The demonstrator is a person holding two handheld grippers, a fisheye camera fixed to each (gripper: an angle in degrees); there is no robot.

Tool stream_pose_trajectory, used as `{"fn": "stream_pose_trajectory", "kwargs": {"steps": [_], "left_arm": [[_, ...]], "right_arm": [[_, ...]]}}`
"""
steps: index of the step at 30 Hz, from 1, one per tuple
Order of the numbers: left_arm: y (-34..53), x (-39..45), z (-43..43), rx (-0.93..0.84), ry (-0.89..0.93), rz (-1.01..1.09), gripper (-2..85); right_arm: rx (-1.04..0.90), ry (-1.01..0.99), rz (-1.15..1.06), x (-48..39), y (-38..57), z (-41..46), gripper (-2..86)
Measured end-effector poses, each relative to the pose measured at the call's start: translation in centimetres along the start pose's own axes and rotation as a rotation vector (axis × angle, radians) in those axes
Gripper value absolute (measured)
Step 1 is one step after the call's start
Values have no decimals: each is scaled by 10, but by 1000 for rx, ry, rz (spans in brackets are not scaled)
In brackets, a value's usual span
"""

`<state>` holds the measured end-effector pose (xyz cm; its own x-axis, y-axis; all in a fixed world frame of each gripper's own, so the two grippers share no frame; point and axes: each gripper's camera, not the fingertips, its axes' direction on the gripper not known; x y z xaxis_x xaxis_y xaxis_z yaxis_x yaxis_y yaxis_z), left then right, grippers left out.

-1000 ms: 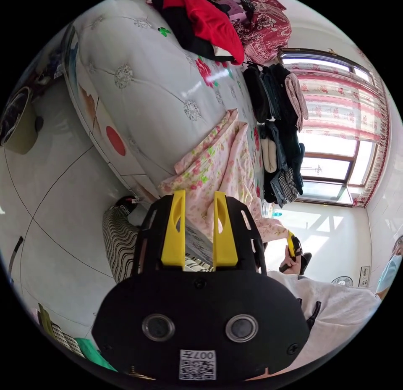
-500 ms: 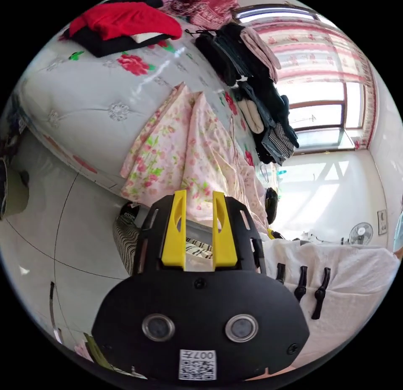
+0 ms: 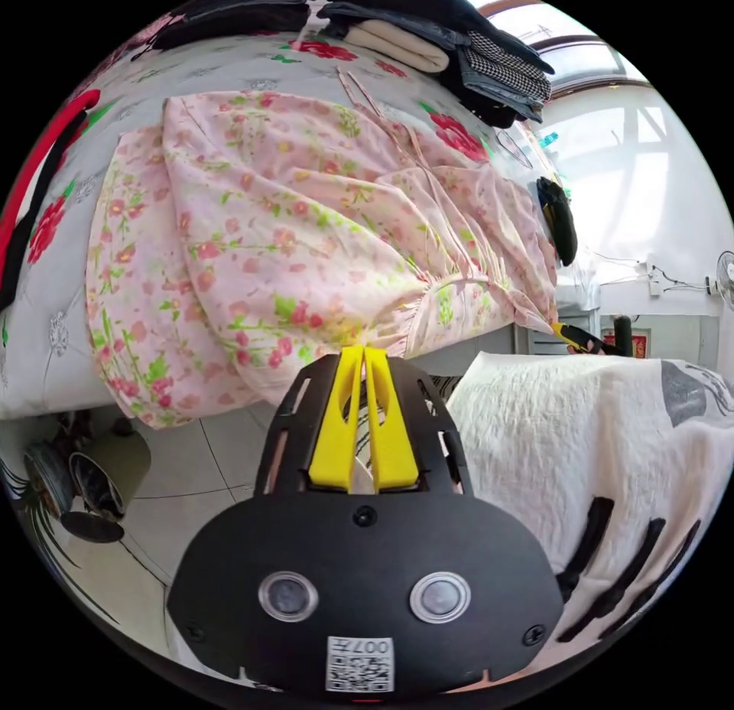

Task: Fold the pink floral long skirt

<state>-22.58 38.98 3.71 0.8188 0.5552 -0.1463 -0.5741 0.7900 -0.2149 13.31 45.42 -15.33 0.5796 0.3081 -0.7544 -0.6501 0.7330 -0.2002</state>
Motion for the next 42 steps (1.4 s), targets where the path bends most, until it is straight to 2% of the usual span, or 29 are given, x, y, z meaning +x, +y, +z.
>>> {"fn": "stream_pose_trajectory", "kwargs": {"steps": [8,13,18,21,25,31,34,37,40,42], "left_arm": [[34,-17,-14,50,37,-76,-5],[41,-24,-21,104,76,-128,35],[51,-46,-27,188,181,-280,56],[58,-60,-32,224,220,-365,62],[70,-81,-39,279,229,-472,80],[109,-130,-40,448,323,-752,105],[119,-149,-36,520,375,-825,119],[119,-165,-29,525,396,-845,132],[119,-179,-25,556,435,-844,137],[118,-188,-21,574,474,-828,139]], "right_arm": [[142,-87,7,3,-8,-12,43],[237,-176,97,28,-6,-12,69],[316,-270,161,44,-18,15,84],[396,-336,251,56,-15,23,67],[412,-468,320,73,-13,30,42],[366,-420,262,50,-44,27,5],[322,-398,201,23,-75,28,-1],[278,-421,48,-33,-110,25,-3],[207,-441,-259,-138,-134,23,-2],[97,-460,-569,-240,-129,35,-2]]}}
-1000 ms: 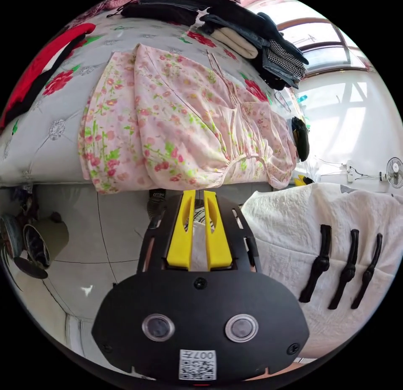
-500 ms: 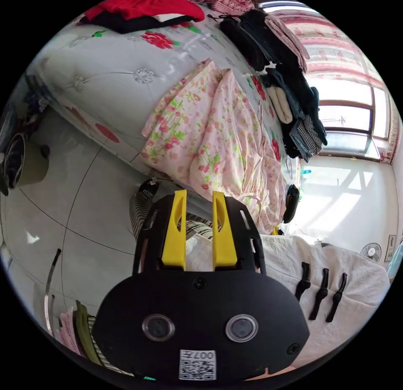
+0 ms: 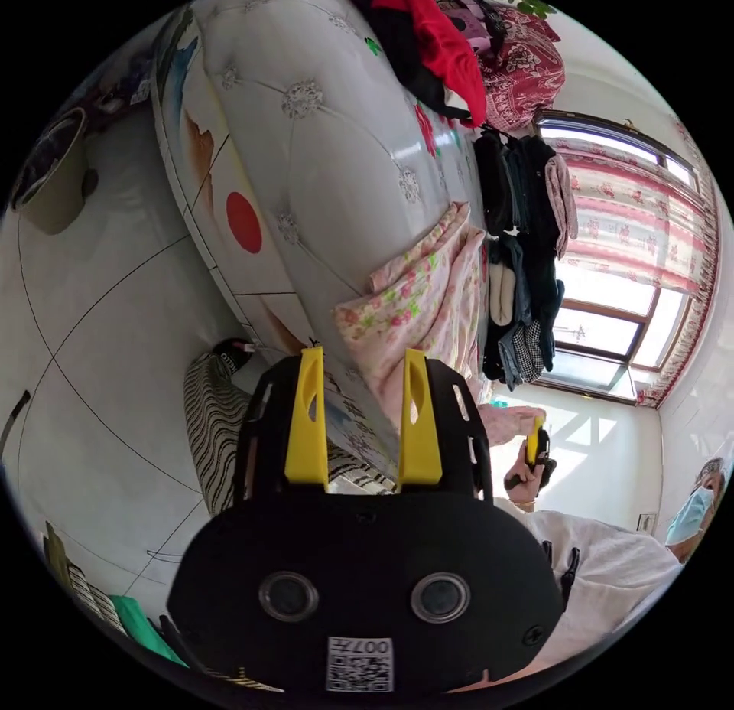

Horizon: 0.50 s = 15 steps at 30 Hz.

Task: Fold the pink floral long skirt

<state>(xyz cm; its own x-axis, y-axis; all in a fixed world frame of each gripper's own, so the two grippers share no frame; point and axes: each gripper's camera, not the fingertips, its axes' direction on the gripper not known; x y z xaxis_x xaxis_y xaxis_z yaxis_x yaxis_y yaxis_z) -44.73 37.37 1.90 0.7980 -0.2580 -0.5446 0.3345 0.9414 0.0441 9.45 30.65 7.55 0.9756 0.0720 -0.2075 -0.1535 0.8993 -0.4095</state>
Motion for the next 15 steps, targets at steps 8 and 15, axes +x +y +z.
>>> {"fn": "stream_pose_trajectory", "kwargs": {"steps": [8,15], "left_arm": [[-14,-19,0,30,176,16,151],[-22,-33,1,52,325,38,172]], "right_arm": [[-605,-251,-377,-147,13,220,21],[-644,-95,-124,-78,15,221,51]]}}
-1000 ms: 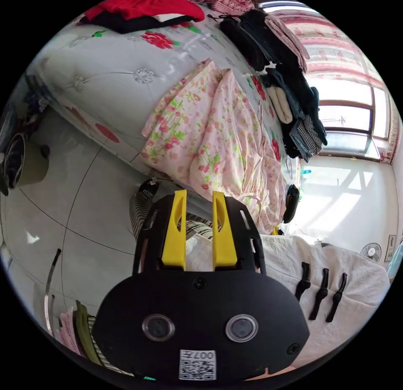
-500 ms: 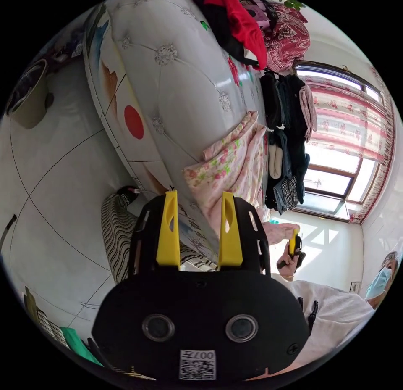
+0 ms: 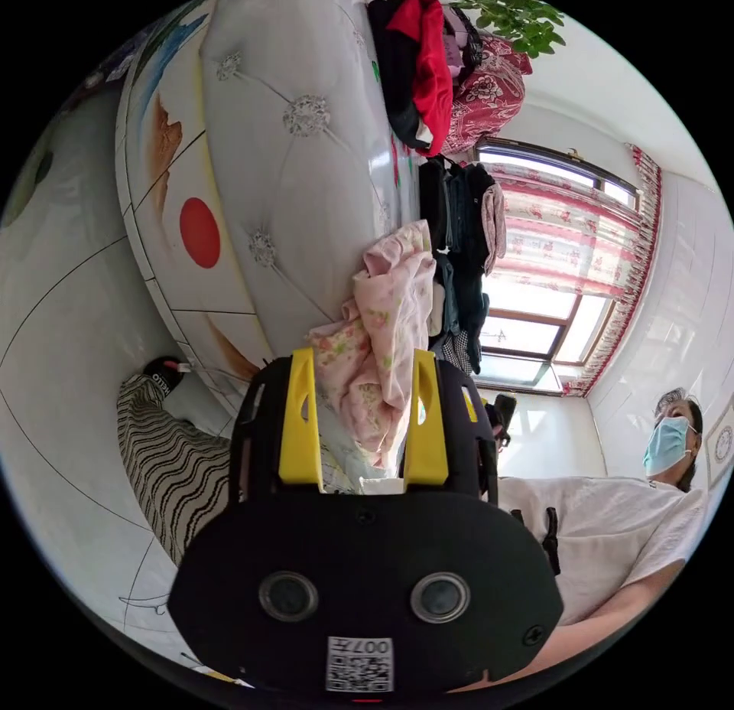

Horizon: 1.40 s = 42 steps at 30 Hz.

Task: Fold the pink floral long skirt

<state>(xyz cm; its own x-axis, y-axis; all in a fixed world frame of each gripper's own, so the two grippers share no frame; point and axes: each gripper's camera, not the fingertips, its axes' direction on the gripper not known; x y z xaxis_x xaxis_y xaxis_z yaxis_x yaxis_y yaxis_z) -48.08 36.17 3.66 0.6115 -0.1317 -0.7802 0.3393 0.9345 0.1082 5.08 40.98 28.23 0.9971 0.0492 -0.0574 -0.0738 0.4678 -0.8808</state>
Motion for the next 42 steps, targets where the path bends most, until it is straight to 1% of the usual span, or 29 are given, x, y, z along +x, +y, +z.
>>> {"fn": "stream_pose_trajectory", "kwargs": {"steps": [1,3,5,8,9,11,13,15,17,18,19,21,25,31,34,36,37,39,40,42], "left_arm": [[-1,-1,1,-2,4,-2,174],[-5,-5,5,-4,16,-5,183],[-12,-4,12,-11,38,-2,190],[-27,9,35,-88,58,35,203],[-32,17,43,-128,14,52,197],[-36,23,52,-185,-64,46,172],[-39,26,61,-261,-96,31,133],[-38,35,72,-315,-141,76,49],[-35,46,79,-289,-62,116,11],[-35,51,85,-282,-11,113,1],[-35,54,88,-278,11,115,-1],[-35,71,100,-271,60,152,-6],[-36,104,123,-288,105,236,-8],[-38,176,191,-320,199,402,-8],[-33,220,252,-375,248,498,-8],[-26,258,317,-439,283,554,-9],[-24,269,335,-457,289,573,-9],[-7,322,414,-550,309,678,-8],[-1,337,435,-576,322,702,-9],[30,396,517,-674,397,785,-9]], "right_arm": [[19,12,45,10,6,-7,54],[93,38,223,46,36,-33,66],[138,62,339,65,61,-47,73],[181,50,471,84,94,-54,80],[186,19,500,88,102,-50,80],[214,-52,505,88,106,-41,79],[223,-106,487,84,100,-30,74],[162,-114,425,78,82,-17,60],[83,-108,402,76,67,-10,43],[38,-129,402,77,58,-8,35],[31,-145,395,77,54,-9,31],[48,-208,366,74,43,-17,18],[112,-233,309,62,39,-45,8],[358,-307,287,62,43,-133,9],[478,-334,280,68,46,-183,18],[576,-344,267,75,53,-233,32],[601,-339,261,76,56,-247,35],[717,-287,248,81,74,-314,44],[751,-266,246,82,80,-333,46],[910,-177,198,72,115,-416,52]]}}
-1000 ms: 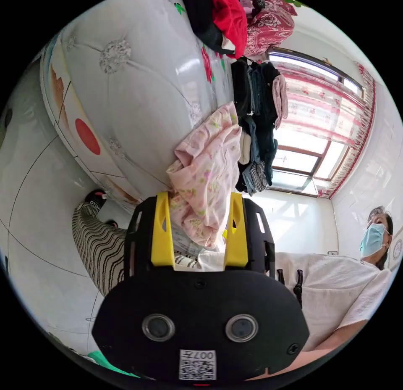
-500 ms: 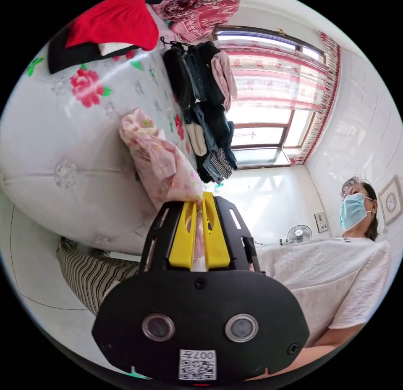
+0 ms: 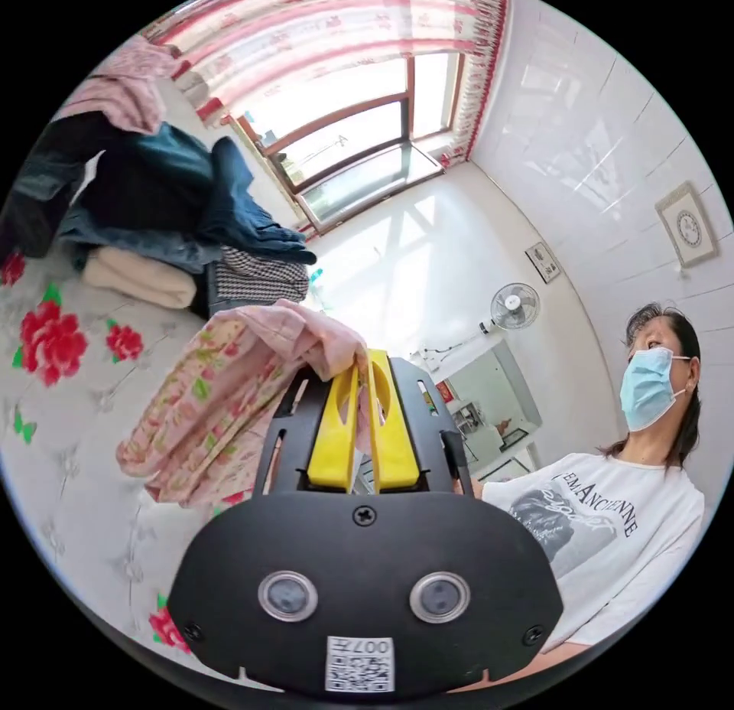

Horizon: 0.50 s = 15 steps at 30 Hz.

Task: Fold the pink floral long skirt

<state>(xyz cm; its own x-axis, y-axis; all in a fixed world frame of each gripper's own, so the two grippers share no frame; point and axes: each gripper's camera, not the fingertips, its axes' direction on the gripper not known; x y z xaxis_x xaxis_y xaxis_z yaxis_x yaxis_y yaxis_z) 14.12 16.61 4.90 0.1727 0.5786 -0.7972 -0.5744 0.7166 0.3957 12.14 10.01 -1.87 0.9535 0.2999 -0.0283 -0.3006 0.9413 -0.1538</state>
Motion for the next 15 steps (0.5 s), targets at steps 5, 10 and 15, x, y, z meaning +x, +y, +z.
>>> {"fn": "stream_pose_trajectory", "kwargs": {"steps": [5,10,15], "left_arm": [[-95,30,171,-90,198,133,-9],[-125,24,329,-247,239,113,-7],[-63,-46,389,-477,-12,55,9]], "right_arm": [[304,172,-229,-80,-38,-159,58],[510,409,-238,-102,-31,-258,56],[538,821,129,-15,-4,-275,46]]}}
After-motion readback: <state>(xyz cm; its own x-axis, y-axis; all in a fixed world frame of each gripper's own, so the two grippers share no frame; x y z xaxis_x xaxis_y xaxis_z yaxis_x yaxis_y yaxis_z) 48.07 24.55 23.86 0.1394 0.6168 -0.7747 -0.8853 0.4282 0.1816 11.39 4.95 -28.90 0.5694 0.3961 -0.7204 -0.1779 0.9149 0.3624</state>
